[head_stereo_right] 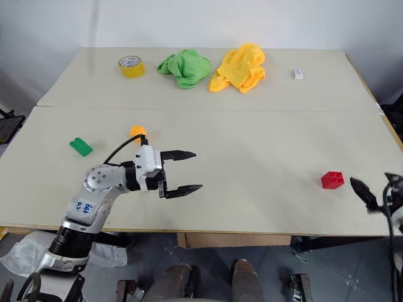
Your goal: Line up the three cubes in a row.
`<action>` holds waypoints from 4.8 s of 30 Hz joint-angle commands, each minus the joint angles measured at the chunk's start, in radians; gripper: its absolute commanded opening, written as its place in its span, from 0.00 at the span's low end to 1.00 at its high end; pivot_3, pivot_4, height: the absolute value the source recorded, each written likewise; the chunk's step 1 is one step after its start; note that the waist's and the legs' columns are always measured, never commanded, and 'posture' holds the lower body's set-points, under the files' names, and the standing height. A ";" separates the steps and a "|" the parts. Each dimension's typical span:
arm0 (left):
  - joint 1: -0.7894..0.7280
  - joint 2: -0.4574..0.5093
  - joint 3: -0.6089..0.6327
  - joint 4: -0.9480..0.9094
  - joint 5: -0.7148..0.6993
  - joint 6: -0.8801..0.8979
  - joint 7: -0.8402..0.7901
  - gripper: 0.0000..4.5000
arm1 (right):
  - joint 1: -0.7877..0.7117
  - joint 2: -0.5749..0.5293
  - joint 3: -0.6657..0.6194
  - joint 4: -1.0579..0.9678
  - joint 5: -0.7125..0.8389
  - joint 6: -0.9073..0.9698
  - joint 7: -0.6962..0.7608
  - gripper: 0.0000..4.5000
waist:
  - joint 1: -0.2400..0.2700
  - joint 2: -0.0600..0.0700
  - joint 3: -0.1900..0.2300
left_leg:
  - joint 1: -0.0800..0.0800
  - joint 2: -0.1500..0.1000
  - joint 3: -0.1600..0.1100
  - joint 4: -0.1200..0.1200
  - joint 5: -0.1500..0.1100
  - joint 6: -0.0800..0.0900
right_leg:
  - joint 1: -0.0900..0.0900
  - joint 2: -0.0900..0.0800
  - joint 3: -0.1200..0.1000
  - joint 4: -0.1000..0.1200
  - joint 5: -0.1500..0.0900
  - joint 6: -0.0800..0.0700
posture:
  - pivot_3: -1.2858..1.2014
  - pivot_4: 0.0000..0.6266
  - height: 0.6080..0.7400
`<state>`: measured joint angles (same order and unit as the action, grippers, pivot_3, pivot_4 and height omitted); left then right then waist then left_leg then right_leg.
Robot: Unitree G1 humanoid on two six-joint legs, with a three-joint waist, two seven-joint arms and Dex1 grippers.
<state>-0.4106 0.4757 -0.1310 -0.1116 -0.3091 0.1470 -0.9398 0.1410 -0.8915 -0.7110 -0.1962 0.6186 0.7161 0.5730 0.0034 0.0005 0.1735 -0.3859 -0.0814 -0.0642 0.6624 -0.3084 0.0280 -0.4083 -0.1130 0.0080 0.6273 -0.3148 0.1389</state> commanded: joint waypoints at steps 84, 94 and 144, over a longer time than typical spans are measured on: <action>0.726 -0.092 0.683 -0.116 0.103 -0.224 0.548 1.00 | -0.715 0.377 0.699 0.344 -0.156 -0.608 0.787 1.00 | -0.007 -0.002 0.001 | -0.003 0.002 -0.002 0.001 -0.004 -0.002 | -0.002 0.001 -0.006 -0.001 0.000 -0.001 | 0.52 0.24 1.00; 0.828 -0.199 0.892 0.000 -0.194 -0.187 0.567 1.00 | -0.615 0.431 0.645 0.426 -0.216 -0.973 0.767 1.00 | 0.017 -0.004 0.000 | -0.002 0.002 -0.002 0.004 -0.007 -0.001 | 0.001 -0.001 -0.004 -0.004 0.000 -0.001 | 0.52 0.24 1.00; -0.242 -0.240 0.615 0.287 0.213 0.422 1.491 1.00 | -0.482 0.360 0.669 0.186 -0.144 -0.671 0.643 1.00 | 0.004 -0.007 -0.002 | -0.001 0.002 -0.002 0.006 -0.006 -0.004 | -0.003 0.001 -0.011 0.008 -0.001 -0.002 | 0.52 0.24 1.00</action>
<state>-0.6399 0.2360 0.4746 0.1738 -0.0966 0.6002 0.5511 -0.3429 -0.5208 -0.0242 0.0286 0.4522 0.0440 1.2229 0.0072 -0.0069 0.1718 -0.3868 -0.0800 -0.0658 0.6682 -0.3145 0.0244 -0.4110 -0.1122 -0.0037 0.6355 -0.3155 0.1369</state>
